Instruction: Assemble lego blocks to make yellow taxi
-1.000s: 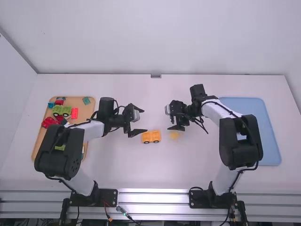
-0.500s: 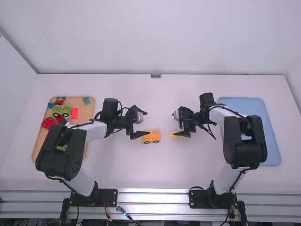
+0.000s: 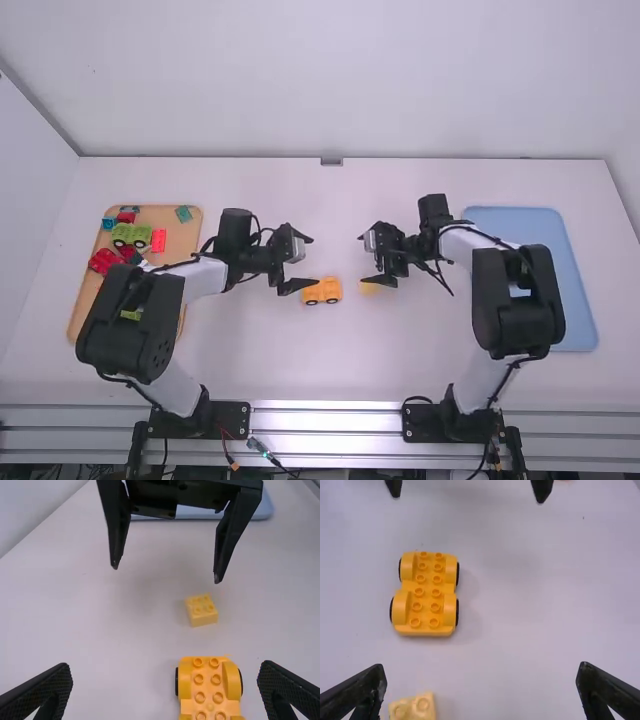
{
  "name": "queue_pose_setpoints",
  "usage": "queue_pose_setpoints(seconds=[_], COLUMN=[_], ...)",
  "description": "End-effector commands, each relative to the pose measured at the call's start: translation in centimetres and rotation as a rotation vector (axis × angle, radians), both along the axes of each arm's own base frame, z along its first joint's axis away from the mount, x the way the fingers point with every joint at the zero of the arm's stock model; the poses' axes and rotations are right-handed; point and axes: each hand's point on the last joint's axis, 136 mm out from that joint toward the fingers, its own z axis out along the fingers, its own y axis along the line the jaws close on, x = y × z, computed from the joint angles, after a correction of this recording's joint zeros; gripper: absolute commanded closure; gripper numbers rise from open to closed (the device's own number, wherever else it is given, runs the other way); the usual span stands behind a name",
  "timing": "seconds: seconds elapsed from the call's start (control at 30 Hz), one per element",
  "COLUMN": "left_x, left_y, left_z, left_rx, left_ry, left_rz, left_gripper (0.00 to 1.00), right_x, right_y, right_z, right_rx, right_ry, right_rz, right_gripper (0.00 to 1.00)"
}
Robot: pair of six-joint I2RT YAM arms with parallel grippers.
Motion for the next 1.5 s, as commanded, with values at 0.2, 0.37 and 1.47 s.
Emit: queue_pose_setpoints(seconds=[0.2,0.37,1.47], left_x=[-0.2,-0.2,0.0], left_y=[0.0,0.0,0.0], left_z=[-0.1,-0.1,0.0], left_rx=[-0.006,-0.006,-0.011], left_ry=[-0.008,-0.007,-0.004], left_rz=[-0.008,-0.008,-0.002], left_gripper=[0.01,0.01,0.01], right_x=[0.8,1.1,-1.4], right_y=[1.4,1.0,-1.9], right_z=[-0.8,-0.7,-4.2], right_rx=[-0.064,-0.062,-0.095], right_ry=[0.042,0.023,0.091], right_rz=[-0.066,-0.068,0.058], right_gripper=[0.01,0.01,0.00])
